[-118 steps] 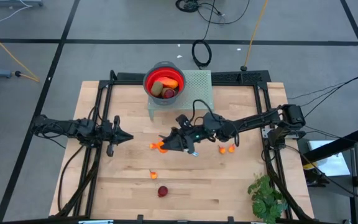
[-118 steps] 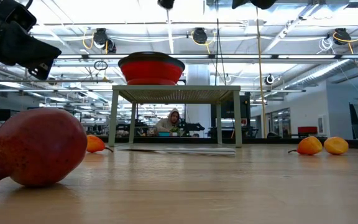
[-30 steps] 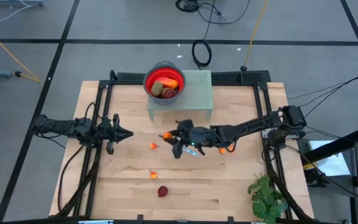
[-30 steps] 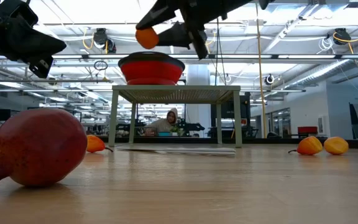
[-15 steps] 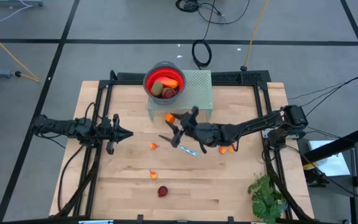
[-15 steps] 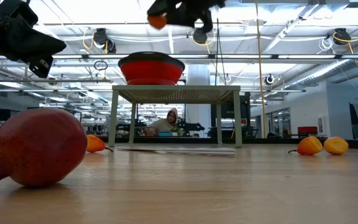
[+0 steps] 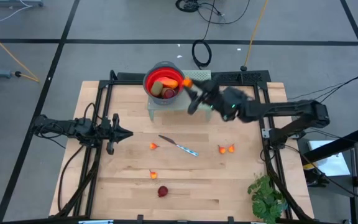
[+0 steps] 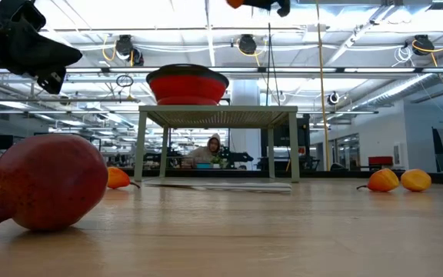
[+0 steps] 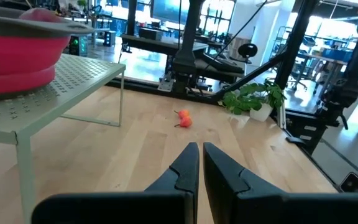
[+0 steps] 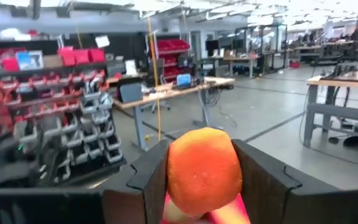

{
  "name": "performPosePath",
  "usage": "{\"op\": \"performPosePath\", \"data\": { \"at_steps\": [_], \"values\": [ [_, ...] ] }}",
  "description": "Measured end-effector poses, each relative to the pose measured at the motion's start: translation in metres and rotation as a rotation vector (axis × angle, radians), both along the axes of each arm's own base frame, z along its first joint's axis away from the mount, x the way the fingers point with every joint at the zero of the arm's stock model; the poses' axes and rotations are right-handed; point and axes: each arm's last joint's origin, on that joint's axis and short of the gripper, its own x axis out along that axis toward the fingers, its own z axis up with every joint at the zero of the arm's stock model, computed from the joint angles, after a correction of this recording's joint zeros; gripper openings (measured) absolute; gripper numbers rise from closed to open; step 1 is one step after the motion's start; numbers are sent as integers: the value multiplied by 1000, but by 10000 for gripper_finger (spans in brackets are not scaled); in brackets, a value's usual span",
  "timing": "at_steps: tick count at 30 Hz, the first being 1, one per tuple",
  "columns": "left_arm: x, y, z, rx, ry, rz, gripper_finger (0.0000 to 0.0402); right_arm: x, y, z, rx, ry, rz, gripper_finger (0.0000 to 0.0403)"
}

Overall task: Pick & Place Fruit
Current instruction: Put the tangerine into the red strainer bowl

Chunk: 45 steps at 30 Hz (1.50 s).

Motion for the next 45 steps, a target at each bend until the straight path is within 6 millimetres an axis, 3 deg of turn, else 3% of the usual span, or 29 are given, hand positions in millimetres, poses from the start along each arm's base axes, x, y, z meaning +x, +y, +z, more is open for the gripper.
{"op": "performPosePath", "data": {
  "at_steps": [8,22,40,45],
  "values": [
    [0,2,0,-15,-1,56,21,-32,-41,22,-23,-32,-1,157],
    [0,4,0,-24,-2,154,21,-46,-92,16,118,-80,152,157],
    [-1,6,0,-21,-2,226,21,-56,-111,8,266,-53,239,157],
    [-1,7,0,-27,-3,234,21,-54,-111,20,285,-24,258,157]
  ]
}}
